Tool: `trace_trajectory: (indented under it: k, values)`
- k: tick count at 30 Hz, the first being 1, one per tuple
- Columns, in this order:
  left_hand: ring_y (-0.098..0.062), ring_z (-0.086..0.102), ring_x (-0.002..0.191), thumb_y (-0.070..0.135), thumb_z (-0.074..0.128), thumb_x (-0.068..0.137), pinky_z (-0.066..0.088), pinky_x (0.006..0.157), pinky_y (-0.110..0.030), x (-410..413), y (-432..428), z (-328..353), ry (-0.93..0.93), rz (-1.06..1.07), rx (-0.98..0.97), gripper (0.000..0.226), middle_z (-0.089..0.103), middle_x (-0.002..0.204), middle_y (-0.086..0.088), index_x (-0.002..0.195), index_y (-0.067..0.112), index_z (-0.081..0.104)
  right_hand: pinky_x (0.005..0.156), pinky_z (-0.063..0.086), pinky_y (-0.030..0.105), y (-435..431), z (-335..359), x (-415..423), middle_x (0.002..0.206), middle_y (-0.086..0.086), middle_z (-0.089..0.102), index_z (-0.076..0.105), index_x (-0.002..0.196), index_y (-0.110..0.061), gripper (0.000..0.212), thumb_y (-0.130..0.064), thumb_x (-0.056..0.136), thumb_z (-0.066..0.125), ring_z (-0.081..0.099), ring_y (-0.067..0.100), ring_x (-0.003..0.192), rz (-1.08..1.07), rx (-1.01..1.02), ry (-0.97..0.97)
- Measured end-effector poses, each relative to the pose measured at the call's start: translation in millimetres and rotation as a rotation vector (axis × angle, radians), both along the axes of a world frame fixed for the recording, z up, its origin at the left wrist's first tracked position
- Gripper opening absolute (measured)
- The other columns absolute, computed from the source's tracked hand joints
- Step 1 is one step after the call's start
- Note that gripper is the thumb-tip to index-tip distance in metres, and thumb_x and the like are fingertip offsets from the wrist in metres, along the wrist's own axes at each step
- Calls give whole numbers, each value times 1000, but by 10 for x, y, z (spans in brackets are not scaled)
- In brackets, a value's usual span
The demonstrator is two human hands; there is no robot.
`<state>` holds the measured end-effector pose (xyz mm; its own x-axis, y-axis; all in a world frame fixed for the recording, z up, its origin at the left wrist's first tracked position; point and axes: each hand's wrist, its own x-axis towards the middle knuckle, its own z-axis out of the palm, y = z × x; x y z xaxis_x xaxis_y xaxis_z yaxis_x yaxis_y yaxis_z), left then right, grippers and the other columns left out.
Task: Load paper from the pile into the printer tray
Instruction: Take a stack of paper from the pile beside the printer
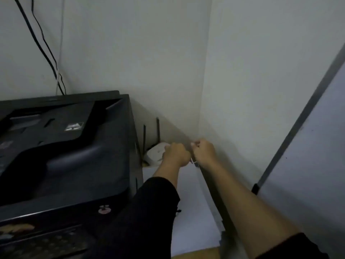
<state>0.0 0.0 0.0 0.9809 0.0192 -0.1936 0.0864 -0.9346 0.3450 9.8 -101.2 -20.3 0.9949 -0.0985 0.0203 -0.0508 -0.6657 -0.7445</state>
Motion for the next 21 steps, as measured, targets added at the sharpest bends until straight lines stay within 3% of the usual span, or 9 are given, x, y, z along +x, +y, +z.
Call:
trace_trajectory:
  k: [2,4,8,13,21]
  values:
    - [-36,45,126,25,40,96,40,103,-38,-103,29,-293,124,22,38,43,48,139,-18,131,3,51,78,49,36,-78,-270,-46,94,16,59,60,97,-5,21,-23,94,50,57,27,89,33,-50,142]
    - [-35,36,133,25,39,97,36,107,-40,-280,129,-646,265,42,113,48,37,146,-16,139,4,41,71,42,29,-111,-627,-151,96,13,59,61,101,-3,22,-18,93,48,53,24,84,51,-93,336]
    - [-33,24,138,23,49,93,34,109,-41,-564,302,-1108,410,94,160,54,18,152,-10,142,8,31,88,47,35,-68,-1035,-328,121,16,57,60,111,-5,29,-23,93,46,55,33,108,-22,-181,584]
    - [-33,23,136,28,53,92,36,107,-41,-614,360,-1258,387,79,205,59,13,152,-9,142,11,27,92,47,35,89,-1202,-417,125,15,52,60,113,-4,30,-24,94,47,51,29,111,-112,-211,654]
    - [-33,22,137,38,52,92,34,109,-40,-658,355,-1315,362,66,245,66,12,152,-10,145,12,23,106,40,50,292,-1269,-493,138,22,40,42,135,3,59,-30,88,56,44,36,125,-214,-220,661]
